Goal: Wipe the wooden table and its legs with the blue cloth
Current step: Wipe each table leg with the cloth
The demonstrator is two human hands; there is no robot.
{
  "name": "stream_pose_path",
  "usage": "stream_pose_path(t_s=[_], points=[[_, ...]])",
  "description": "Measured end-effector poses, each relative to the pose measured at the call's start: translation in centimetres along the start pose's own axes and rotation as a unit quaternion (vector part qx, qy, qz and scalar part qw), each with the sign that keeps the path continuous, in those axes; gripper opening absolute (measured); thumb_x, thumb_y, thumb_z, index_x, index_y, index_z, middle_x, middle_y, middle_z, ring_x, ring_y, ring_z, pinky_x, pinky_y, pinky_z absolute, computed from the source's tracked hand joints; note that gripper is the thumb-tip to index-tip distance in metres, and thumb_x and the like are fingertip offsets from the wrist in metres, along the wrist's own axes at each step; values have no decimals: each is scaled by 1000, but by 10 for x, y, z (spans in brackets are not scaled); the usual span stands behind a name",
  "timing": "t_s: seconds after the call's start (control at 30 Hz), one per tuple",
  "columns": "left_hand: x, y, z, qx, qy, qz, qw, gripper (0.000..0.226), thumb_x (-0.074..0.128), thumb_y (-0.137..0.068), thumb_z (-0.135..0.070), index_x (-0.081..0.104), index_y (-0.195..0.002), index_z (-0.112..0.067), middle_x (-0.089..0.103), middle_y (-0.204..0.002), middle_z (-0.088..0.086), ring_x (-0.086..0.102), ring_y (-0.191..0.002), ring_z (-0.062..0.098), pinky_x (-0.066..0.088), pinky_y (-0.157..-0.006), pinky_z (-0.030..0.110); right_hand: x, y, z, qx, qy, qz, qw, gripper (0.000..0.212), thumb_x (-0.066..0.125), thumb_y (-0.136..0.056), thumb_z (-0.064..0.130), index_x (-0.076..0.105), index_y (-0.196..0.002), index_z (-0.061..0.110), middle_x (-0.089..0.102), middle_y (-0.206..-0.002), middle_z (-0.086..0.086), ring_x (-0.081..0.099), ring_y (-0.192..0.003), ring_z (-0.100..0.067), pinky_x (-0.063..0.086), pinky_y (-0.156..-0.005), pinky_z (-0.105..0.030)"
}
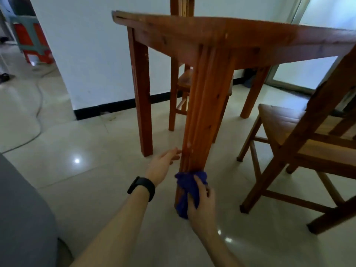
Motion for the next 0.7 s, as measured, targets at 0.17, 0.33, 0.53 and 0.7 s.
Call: stream_pose_path(t_s=[0.17, 0.33, 0.53, 0.7], points=[[2, 6, 7, -14, 2, 4, 1000, 22, 43, -103, -47, 58, -110, -32, 62, -103, -13, 54, -88, 0, 34, -65, 20, -23, -38, 44, -134, 54, -96, 985, 68, 55, -97, 24, 20, -156, 23, 30, -139, 2, 47, -112, -11, 43, -96, -29], [0, 8, 0, -6, 39, 4, 999, 38, 42, -100, -56, 54, -132, -38, 56, -134, -8, 52, -107, 10, 35, -87, 31, -21, -25, 19, -108, 172, 47, 978, 66, 56, -97, 21, 24, -155, 28, 43, -132, -5, 53, -98, -11, 42, -79, -19], [0, 7, -13, 13, 36, 43, 998, 49, 27, -100, -63, 45, -142, -45, 45, -150, -10, 39, -138, 18, 25, -110, 50, -95, -63, 109, -234, 135, -128, 954, 60, 56, -96, 19, 33, -151, 25, 31, -133, -2, 42, -102, -3, 40, -92, -20], [2, 17, -22, 10, 44, 53, 998, 52, 19, -104, -56, 47, -142, -36, 46, -151, -5, 36, -141, 22, 20, -114, 51, -92, -79, 126, -334, 231, -144, 902, 56, 52, -95, 21, 39, -149, 18, 33, -140, -16, 48, -114, -25, 43, -100, -33]])
Point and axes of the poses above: each hand's wrist, its own y-axis away from the middle knuckle, its own x-axis out of the palm, z = x × y, the point moved 4 cm from there along -y, towards the middle knuckle
